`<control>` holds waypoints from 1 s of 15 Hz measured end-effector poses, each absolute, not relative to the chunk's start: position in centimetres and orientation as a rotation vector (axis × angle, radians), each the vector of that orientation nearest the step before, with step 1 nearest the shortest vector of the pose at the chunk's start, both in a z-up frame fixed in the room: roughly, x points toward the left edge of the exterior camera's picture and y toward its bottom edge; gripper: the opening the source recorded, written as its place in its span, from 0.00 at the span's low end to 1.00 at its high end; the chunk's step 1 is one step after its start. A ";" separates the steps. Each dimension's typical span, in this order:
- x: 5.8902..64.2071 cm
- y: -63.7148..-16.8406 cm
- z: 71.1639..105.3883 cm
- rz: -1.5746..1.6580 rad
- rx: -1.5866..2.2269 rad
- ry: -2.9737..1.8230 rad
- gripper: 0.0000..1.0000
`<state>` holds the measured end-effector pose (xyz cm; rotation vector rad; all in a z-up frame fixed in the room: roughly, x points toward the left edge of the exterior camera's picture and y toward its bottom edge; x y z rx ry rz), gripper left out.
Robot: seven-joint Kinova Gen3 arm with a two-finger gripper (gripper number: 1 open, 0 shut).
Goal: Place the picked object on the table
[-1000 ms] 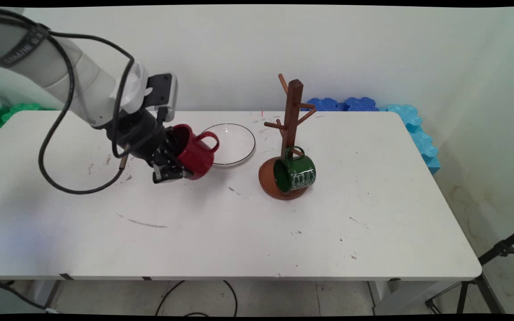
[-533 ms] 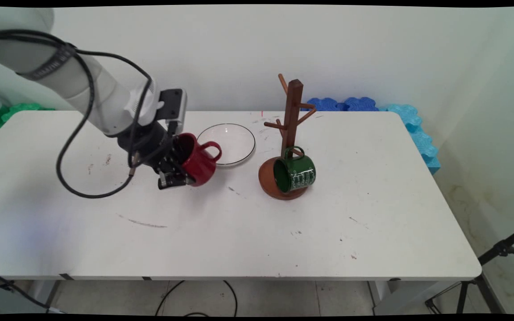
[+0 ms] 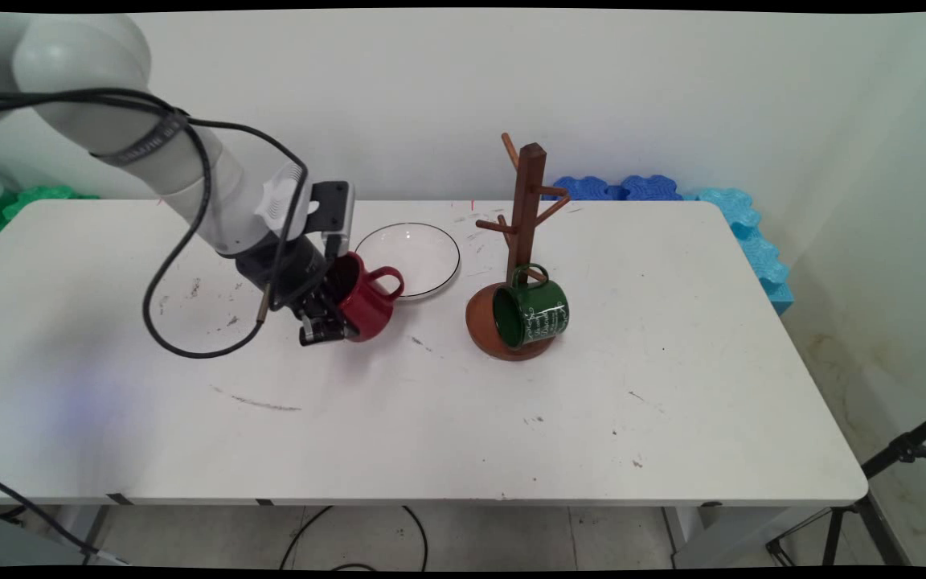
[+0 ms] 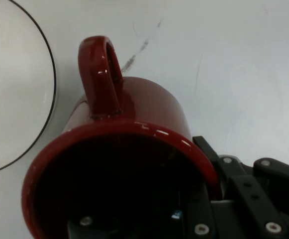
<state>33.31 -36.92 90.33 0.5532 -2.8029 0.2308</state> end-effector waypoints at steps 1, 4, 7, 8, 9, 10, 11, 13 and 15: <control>33.3 -37.2 90.0 0.224 0.560 -2.805 0.00; 33.3 -37.9 88.9 0.203 0.579 -2.810 0.00; 33.3 -38.6 88.0 0.185 0.596 -2.812 0.00; 33.3 -38.8 87.8 0.182 0.599 -2.813 0.00; 33.3 -38.9 87.6 0.178 0.602 -2.813 0.00; 33.3 -39.1 87.4 0.173 0.605 -2.813 0.00; 33.2 -39.2 87.2 0.168 0.608 -2.813 0.00; 33.2 -39.6 86.7 0.158 0.613 -2.812 0.00; 33.2 -39.8 86.4 0.152 0.616 -2.811 0.00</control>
